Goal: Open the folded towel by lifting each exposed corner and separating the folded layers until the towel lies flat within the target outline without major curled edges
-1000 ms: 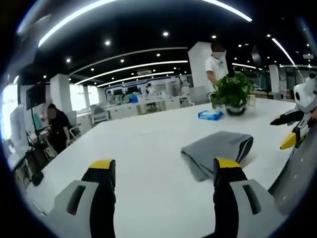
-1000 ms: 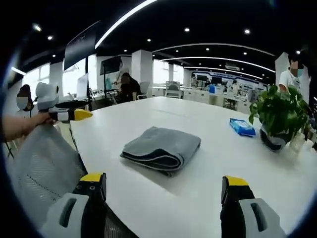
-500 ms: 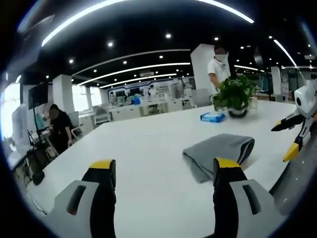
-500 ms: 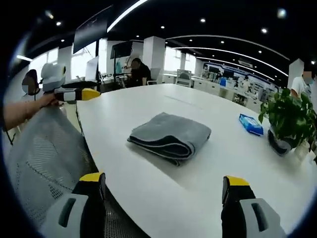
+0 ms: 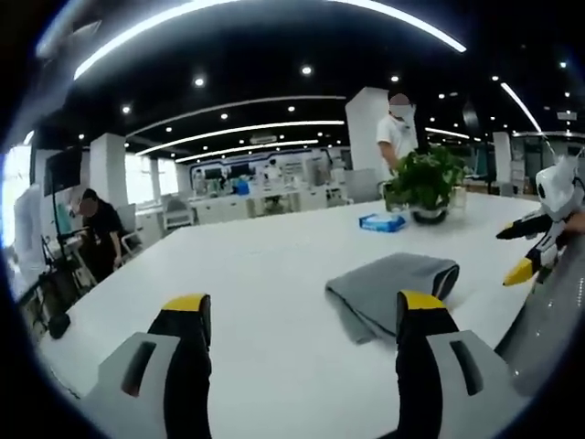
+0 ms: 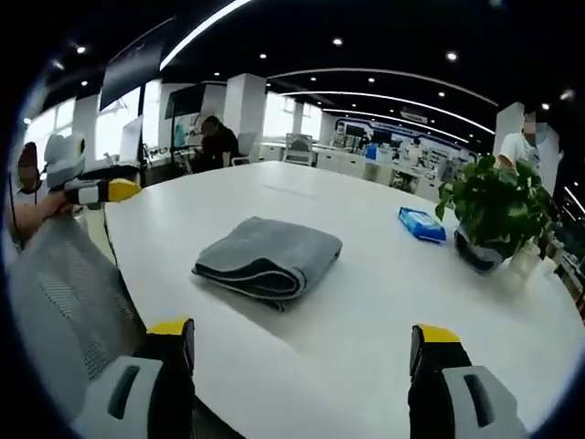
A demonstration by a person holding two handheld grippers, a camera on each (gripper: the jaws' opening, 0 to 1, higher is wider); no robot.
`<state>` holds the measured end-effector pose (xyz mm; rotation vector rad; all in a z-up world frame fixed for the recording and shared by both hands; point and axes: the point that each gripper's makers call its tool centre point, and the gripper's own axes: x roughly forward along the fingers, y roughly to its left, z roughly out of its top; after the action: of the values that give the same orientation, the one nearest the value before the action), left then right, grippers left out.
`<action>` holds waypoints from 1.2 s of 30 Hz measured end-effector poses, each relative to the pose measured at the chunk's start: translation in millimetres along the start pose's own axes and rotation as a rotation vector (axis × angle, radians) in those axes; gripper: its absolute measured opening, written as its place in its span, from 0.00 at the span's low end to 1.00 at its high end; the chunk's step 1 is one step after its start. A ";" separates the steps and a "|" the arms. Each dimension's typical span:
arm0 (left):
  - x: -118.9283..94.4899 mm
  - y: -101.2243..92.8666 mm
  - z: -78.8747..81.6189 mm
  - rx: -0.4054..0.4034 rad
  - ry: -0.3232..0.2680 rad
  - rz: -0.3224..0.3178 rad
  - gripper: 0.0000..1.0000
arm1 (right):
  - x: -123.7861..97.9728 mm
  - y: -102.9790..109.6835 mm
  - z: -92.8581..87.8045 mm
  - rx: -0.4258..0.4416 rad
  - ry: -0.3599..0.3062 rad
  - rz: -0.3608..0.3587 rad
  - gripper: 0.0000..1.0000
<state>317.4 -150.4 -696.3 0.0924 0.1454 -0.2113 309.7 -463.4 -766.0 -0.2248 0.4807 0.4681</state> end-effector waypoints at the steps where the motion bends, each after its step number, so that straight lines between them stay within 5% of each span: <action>1: 0.0 -2.8 -5.7 0.020 0.028 -0.018 0.82 | -0.4 -2.2 -0.2 -0.005 0.003 -0.013 0.99; 5: 3.0 -16.2 -21.3 0.048 0.110 -0.095 0.81 | -4.1 -11.6 1.3 0.039 -0.009 -0.059 0.99; 11: 6.1 -18.6 -22.7 -0.015 0.139 -0.152 0.80 | -12.1 -22.3 13.1 0.071 -0.064 -0.104 0.93; 17: 8.2 -21.9 -13.9 -0.045 0.169 -0.186 0.78 | -12.9 -8.2 23.0 -0.179 -0.021 0.002 0.85; 20: 13.8 -38.2 -8.6 0.049 0.191 -0.244 0.73 | -16.6 -15.3 34.0 -0.172 -0.041 0.013 0.76; 23: 25.4 -61.6 -1.3 0.199 0.198 -0.306 0.62 | -16.3 -29.1 44.2 -0.260 -0.048 -0.004 0.75; 27: 39.7 -92.1 -2.4 0.259 0.217 -0.380 0.49 | -7.7 -35.4 45.3 -0.370 -0.005 0.017 0.63; 30: 48.2 -103.0 -12.3 0.253 0.254 -0.412 0.44 | 3.3 -35.2 49.4 -0.497 0.002 0.042 0.58; 36: 63.2 -124.8 -44.0 0.472 0.305 -0.502 0.36 | 22.3 -30.9 54.2 -0.585 0.014 0.053 0.53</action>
<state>345.8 -280.0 -758.8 0.5617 0.4222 -0.7324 363.3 -464.8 -727.1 -0.7792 0.3544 0.6533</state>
